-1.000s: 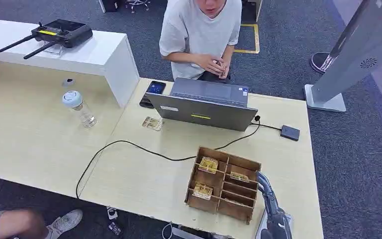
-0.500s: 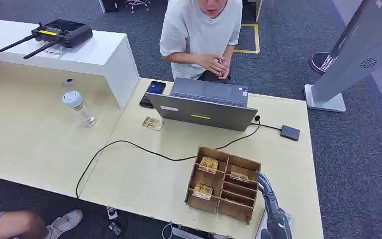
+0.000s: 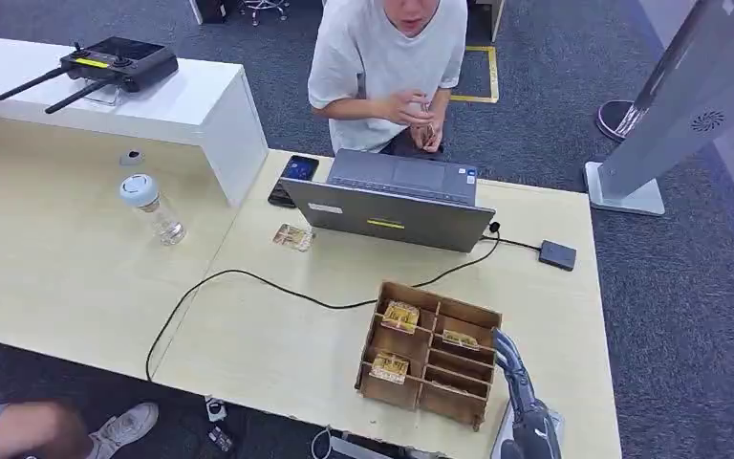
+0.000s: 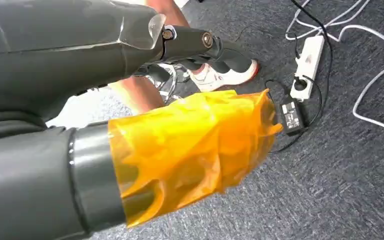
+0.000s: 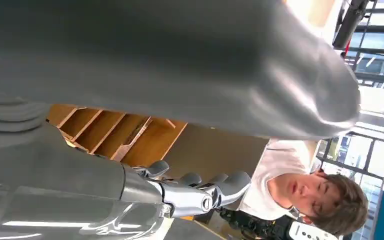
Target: Pass the card to the sensor for recognition and then transmit it.
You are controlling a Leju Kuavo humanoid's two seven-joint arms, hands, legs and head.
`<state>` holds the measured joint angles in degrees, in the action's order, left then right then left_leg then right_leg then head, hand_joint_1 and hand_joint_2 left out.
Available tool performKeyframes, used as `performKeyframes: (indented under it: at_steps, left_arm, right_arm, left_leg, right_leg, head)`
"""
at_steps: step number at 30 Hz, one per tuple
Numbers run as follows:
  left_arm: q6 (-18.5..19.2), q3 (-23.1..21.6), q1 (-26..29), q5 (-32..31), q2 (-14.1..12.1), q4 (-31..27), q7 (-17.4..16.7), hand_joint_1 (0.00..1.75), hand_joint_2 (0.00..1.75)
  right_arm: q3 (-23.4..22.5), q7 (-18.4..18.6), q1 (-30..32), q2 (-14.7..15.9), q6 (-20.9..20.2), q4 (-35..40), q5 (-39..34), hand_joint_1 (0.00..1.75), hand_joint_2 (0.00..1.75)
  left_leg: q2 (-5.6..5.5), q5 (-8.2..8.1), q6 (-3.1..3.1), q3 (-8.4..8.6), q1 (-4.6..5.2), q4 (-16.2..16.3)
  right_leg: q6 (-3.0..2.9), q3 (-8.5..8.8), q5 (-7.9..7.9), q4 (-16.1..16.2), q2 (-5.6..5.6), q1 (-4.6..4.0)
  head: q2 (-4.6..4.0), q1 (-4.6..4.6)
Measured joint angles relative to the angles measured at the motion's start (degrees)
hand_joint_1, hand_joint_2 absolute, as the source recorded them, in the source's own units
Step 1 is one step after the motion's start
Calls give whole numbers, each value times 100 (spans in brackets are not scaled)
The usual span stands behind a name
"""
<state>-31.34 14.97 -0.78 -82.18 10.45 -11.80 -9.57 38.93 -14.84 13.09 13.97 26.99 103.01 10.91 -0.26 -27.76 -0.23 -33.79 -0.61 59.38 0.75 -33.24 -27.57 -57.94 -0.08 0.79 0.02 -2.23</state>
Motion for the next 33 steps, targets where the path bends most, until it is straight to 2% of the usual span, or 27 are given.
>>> performKeyframes:
  at_steps: [33]
  left_arm:
    - [-4,-2,-1,-22,2,0,37,0,0]
  right_arm:
    - [0,-7,-11,0,-68,0,44,0,0]
  left_leg:
    - [0,0,0,0,0,0]
  right_leg:
    - [0,0,0,0,0,0]
  head:
    - [0,0]
